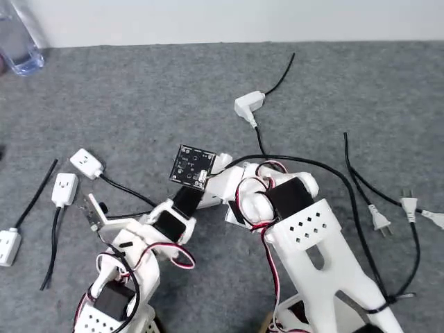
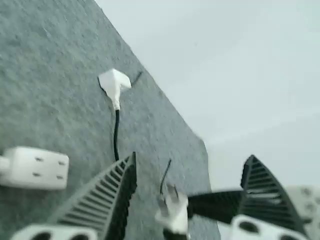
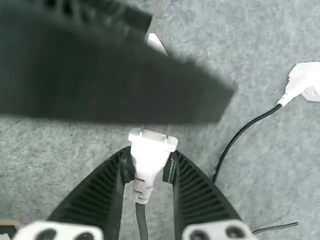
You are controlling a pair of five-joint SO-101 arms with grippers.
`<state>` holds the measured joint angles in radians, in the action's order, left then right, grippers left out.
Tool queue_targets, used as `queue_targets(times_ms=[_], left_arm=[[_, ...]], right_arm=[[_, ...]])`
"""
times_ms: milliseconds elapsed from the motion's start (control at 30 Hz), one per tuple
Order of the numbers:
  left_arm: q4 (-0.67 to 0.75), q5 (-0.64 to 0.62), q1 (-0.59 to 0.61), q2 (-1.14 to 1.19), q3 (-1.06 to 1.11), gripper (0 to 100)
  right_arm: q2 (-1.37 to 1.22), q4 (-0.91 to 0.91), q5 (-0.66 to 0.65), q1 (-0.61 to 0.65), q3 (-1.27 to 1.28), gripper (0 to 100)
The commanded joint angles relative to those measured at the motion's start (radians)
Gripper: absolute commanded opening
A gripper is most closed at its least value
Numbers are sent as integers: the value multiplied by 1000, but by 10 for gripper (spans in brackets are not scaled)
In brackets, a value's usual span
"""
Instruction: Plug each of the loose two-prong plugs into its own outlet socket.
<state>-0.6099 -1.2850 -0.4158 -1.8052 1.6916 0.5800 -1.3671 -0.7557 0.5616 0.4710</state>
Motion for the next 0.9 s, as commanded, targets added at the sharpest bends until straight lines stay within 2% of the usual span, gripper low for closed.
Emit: queue_targets(times_ms=[0,133,867], left_arm=[[-29,-8,-81,-15,-10,316],[-71,-5,-144,-15,-10,317],[-71,-5,-143,-15,-12,318]], right_arm=[[31,-12,-9,47,-87,8],[31,-15,-3,90,-137,8],[44,-225,40,94,-423,8]])
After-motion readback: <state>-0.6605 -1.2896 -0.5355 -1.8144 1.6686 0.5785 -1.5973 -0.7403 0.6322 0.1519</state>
